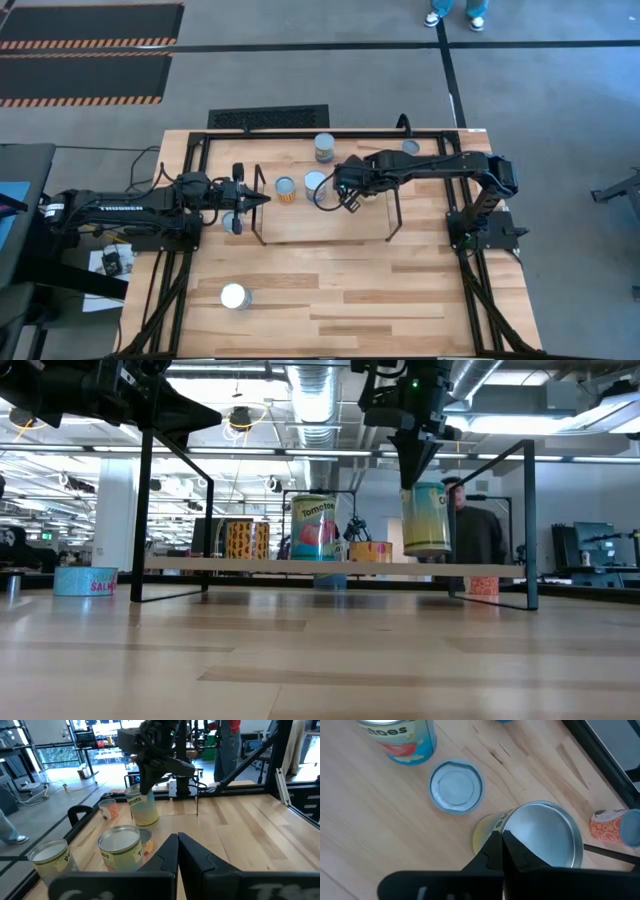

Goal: Pick and place cans onto a shelf
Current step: Put the carrots can on the shelf

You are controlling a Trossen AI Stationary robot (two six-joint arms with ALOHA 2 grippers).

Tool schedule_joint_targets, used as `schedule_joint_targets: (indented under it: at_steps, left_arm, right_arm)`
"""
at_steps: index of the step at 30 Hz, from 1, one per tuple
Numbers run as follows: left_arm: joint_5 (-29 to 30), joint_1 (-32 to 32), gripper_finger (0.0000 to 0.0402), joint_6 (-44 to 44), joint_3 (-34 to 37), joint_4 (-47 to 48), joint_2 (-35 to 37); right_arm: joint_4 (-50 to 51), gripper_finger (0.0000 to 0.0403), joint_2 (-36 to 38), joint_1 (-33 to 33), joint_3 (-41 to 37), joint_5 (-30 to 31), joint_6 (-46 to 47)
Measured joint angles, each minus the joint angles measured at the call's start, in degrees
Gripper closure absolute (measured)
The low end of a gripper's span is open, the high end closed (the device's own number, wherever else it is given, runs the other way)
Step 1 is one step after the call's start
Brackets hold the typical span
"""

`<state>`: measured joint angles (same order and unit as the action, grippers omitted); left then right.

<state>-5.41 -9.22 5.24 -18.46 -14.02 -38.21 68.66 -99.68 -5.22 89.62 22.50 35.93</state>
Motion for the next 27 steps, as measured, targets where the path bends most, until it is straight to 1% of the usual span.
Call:
schedule_joint_targets:
  at_steps: [19, 24, 27]
  left_arm:
    - [0.0, 0.0, 0.0401, -0.3, 0.0, 0.0, 0.0]
    - [0.0, 0.0, 0.0402, -0.4, 0.0, 0.0, 0.0]
    - [0.0, 0.0, 0.0401, -0.4, 0.0, 0.0, 0.0]
  right_arm:
    - [-0.2, 0.0398, 0.0, -2.1, 0.0, 0.0, 1.2]
    - [-2.7, 0.0398, 0.1, -2.1, -3.3, -1.1, 2.1]
    - [-3.5, 0.0398, 0.1, -2.0, -3.7, -1.0, 2.2]
